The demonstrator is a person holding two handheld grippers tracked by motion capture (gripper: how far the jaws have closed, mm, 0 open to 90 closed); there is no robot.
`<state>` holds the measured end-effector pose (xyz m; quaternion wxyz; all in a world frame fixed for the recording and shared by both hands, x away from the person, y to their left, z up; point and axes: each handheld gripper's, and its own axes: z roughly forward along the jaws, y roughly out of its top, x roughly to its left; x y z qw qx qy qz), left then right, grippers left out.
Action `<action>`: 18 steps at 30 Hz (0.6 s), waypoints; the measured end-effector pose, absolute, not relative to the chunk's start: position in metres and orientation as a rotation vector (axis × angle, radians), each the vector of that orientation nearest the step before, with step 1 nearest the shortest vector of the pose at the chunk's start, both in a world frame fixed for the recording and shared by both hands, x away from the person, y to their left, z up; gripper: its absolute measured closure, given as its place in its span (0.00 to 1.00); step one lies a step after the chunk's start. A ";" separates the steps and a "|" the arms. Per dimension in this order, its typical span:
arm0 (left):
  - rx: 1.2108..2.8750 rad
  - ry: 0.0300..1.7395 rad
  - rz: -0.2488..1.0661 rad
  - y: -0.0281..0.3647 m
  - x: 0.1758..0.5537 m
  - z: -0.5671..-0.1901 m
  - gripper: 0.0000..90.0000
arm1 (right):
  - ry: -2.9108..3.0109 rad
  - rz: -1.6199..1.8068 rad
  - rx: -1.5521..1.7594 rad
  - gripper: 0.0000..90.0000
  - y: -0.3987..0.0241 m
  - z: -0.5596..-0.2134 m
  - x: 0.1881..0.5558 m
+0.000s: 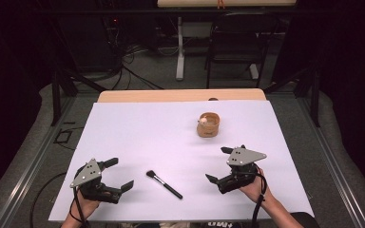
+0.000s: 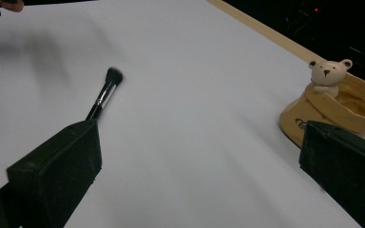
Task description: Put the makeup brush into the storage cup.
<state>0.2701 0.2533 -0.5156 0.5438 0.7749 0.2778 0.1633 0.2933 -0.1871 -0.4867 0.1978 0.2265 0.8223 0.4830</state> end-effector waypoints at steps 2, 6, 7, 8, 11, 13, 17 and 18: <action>1.839 0.661 0.385 0.253 0.270 -0.516 0.00 | 2.289 1.364 0.642 0.00 -0.186 -0.487 0.294; 1.843 0.659 0.380 0.253 0.270 -0.516 0.00 | 2.254 1.394 0.646 0.00 -0.185 -0.486 0.297; 1.840 0.661 0.384 0.253 0.270 -0.516 0.00 | 2.254 1.394 0.646 0.00 -0.185 -0.486 0.297; 1.839 0.661 0.383 0.253 0.270 -0.516 0.00 | 2.248 1.400 0.647 0.00 -0.184 -0.485 0.297; 1.842 0.661 0.378 0.253 0.270 -0.516 0.00 | 2.235 1.415 0.649 0.00 -0.182 -0.485 0.299; 1.844 0.659 0.378 0.253 0.271 -0.516 0.00 | 2.250 1.413 0.647 0.00 -0.179 -0.486 0.301; 1.845 0.660 0.375 0.253 0.271 -0.516 0.00 | 2.270 1.406 0.639 0.00 -0.173 -0.488 0.303; 1.845 0.660 0.375 0.253 0.271 -0.516 0.00 | 2.275 1.404 0.638 0.00 -0.171 -0.488 0.304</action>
